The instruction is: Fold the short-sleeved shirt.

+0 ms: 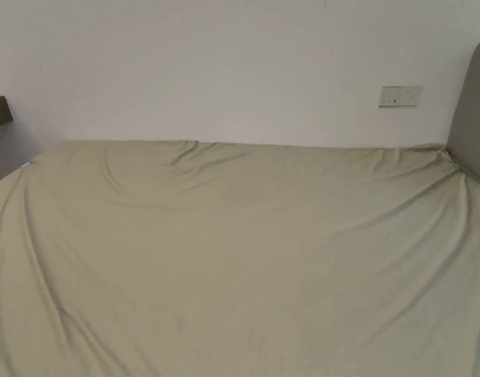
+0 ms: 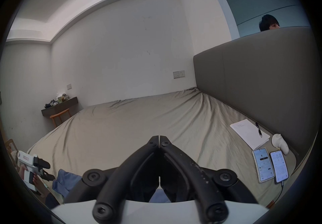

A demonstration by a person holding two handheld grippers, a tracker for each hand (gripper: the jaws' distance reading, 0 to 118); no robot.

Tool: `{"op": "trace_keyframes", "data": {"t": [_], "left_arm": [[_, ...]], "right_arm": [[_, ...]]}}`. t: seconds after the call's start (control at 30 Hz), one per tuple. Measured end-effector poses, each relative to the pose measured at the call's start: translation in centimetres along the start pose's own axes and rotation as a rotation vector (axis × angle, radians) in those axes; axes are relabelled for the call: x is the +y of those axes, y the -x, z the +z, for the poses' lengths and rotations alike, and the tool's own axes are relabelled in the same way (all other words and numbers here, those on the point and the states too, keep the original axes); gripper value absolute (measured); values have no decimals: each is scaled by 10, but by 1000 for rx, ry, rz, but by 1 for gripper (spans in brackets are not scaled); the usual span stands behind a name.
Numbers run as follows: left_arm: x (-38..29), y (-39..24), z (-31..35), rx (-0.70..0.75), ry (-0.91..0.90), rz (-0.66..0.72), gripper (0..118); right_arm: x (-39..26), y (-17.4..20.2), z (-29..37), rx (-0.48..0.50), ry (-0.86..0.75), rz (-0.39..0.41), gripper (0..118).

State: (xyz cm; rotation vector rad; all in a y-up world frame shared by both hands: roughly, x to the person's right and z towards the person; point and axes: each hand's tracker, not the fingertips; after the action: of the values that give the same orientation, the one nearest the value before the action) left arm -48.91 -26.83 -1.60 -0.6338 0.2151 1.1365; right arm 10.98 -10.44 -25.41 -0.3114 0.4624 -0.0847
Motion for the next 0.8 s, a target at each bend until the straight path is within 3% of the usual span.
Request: {"op": "trace_keyframes", "data": {"t": [0.1, 0.17, 0.23, 0.27, 0.33, 0.4, 0.43, 0.53, 0.67, 0.8], "left_arm": [[-24, -21, -21, -23, 73, 91, 114], [-31, -25, -29, -112, 39, 58, 113], [-44, -49, -40, -190, 126, 139, 103], [-52, -50, -54, -213, 180, 204, 91], [-54, -58, -53, -206, 204, 161, 61], [-60, -71, -58, -117, 219, 106, 22], [-64, -74, -58, -86, 194, 95, 14], [-61, -77, -45, -142, 185, 142, 11], [-28, -56, -4, -94, 124, 90, 8], [1, -33, 50, -20, -53, 107, 8]], "right_arm": [[-3, 3, 0, -11, 17, -3, 1], [-2, 5, 1, -14, 23, 3, 1], [-2, 7, 2, -10, 26, 4, 1], [-1, 8, 1, -6, 29, 3, 1], [0, 11, -1, -3, 30, 3, 1], [0, 15, 1, 2, 29, 8, 1], [1, 15, 2, 8, 27, 11, 1], [5, 19, 4, 20, 25, 34, 1], [7, 17, 5, 12, 13, 36, 1], [8, 16, 6, 9, 7, 25, 1]]}}
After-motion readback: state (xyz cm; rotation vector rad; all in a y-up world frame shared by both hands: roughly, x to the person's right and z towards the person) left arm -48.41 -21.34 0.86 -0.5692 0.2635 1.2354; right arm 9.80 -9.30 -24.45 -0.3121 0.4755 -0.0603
